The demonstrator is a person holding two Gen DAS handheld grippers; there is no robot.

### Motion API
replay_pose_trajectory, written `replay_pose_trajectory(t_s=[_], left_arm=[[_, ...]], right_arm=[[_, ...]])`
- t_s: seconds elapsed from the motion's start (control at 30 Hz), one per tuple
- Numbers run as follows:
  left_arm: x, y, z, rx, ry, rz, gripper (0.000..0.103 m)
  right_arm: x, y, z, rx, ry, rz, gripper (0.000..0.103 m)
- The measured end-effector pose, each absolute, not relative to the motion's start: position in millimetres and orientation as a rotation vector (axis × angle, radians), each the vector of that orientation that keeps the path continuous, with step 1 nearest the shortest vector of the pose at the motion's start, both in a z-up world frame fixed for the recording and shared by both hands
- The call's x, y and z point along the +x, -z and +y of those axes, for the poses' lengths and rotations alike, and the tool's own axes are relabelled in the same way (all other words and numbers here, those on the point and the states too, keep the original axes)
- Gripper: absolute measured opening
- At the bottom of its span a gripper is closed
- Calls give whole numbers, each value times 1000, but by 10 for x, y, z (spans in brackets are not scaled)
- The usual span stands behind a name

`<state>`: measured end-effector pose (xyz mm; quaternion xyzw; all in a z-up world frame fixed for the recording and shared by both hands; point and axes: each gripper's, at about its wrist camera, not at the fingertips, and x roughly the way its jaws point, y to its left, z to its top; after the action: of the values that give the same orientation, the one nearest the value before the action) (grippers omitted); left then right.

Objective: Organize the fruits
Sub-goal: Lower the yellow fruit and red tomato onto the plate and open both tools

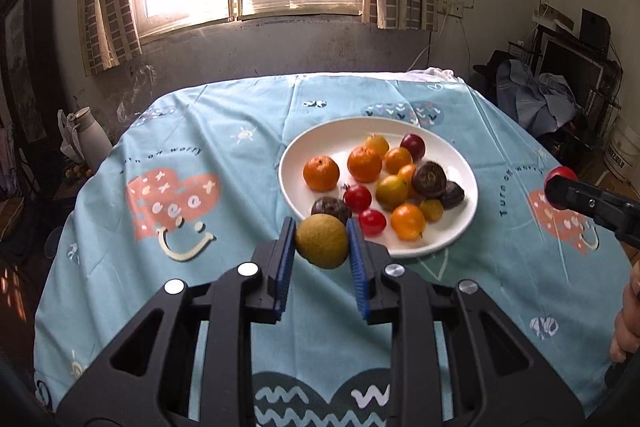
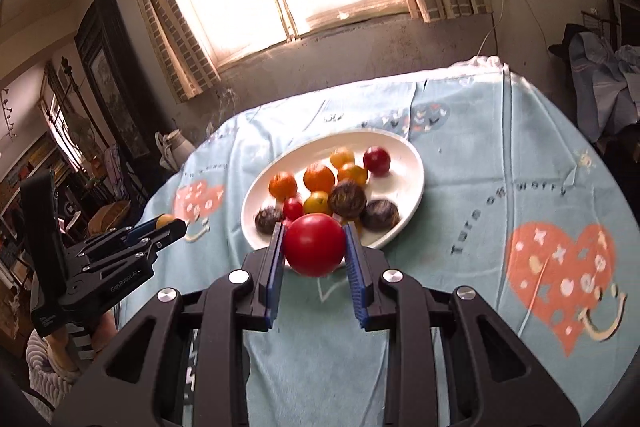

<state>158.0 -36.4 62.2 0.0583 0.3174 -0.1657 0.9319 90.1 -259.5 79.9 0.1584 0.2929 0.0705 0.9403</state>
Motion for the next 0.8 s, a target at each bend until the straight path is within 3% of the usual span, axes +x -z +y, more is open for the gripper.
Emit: replay_pose_trajectory(t_s=[0.17,0.5,0.8], left_arm=[[2112,-786,-607,68,337,663,26],[3106,-163,-1087,88,295,796,26],[3488,161,-1195,57,284,830,28]], right_arm=[[1344,-1033,-2725,302,-79,537,29],[2187,-188,-2727,253,-25,696,29],[2382,91,-2734,219,-4,740,30]])
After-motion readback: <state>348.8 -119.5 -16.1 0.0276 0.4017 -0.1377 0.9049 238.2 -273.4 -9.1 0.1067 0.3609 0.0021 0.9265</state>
